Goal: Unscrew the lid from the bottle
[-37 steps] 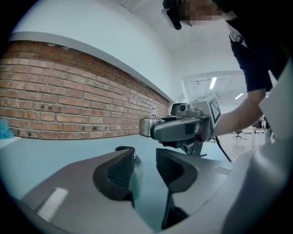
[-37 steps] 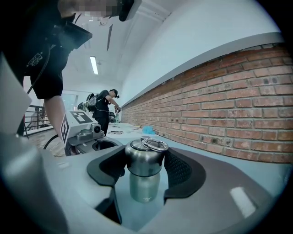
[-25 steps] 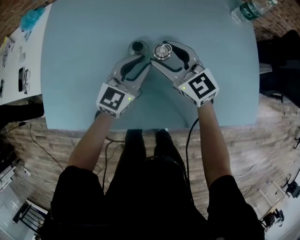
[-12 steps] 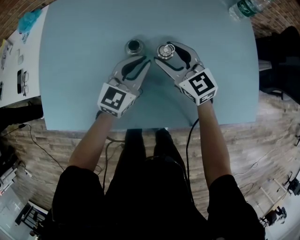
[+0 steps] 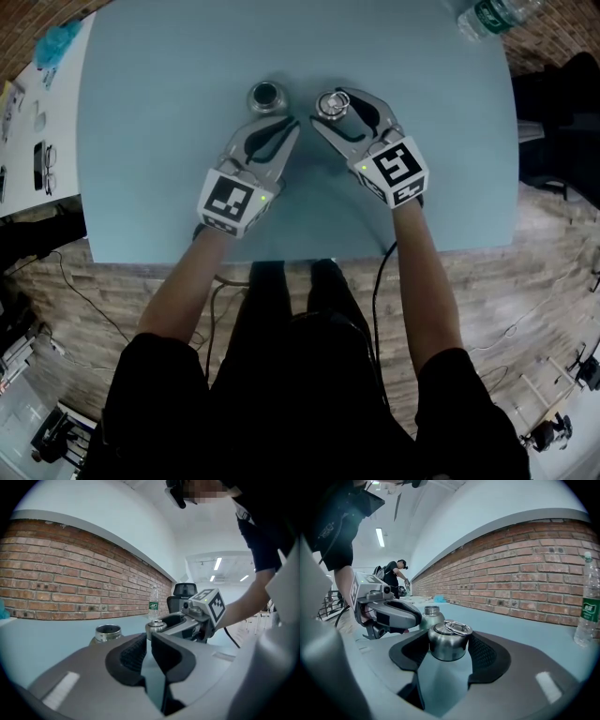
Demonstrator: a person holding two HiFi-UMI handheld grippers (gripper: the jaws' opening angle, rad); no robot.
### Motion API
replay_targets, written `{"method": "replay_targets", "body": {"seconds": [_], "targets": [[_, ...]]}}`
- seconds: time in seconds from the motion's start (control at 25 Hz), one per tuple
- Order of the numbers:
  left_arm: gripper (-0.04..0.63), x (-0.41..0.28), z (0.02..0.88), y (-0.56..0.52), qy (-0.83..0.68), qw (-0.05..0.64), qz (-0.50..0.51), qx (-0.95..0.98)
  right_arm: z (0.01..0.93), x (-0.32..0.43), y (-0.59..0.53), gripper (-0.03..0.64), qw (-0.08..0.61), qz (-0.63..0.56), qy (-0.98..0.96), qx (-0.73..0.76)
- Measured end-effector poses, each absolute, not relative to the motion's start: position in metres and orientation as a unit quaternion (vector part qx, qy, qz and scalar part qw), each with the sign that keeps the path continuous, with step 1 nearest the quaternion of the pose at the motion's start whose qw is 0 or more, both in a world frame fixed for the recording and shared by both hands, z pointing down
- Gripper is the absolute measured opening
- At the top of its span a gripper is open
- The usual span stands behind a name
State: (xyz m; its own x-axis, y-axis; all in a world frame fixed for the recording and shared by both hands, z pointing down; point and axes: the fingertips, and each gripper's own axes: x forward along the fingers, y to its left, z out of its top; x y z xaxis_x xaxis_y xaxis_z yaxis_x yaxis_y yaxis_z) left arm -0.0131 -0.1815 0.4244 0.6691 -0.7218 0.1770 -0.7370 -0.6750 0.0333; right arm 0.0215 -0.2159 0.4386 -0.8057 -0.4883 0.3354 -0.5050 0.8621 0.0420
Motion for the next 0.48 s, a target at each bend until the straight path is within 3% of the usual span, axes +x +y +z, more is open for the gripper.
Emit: {"method": "replay_targets", "body": {"seconds": [0.48], "targets": [[0.015, -0.009, 0.428, -0.183, -0.404, 0.059, 0.075, 0.91, 0.456, 0.018, -0.219, 0.265, 0.203, 0.02, -0.946, 0.253]]}}
